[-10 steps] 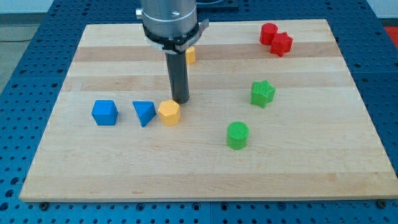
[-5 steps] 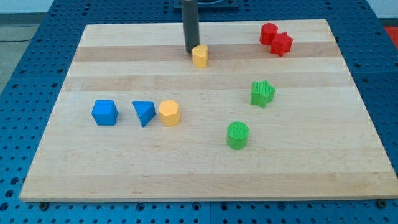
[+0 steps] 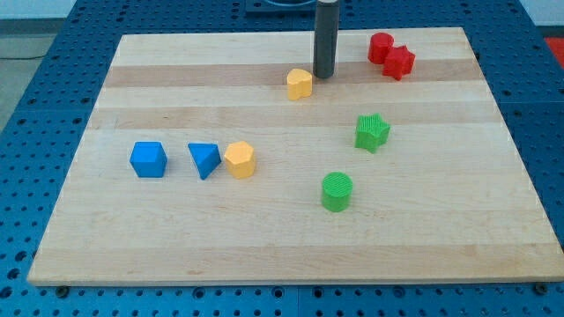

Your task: Push the yellow heart diagonally above the yellow hexagon

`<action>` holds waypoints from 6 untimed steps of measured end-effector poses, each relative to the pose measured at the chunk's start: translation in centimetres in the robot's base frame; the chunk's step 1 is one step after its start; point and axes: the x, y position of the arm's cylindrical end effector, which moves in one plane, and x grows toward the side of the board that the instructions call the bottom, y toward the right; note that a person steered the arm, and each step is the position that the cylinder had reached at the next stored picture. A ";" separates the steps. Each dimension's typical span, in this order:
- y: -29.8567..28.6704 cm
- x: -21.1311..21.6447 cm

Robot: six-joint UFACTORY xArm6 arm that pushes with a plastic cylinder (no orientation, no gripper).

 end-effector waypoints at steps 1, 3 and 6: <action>-0.1 0.1; -3.0 0.2; -4.6 3.2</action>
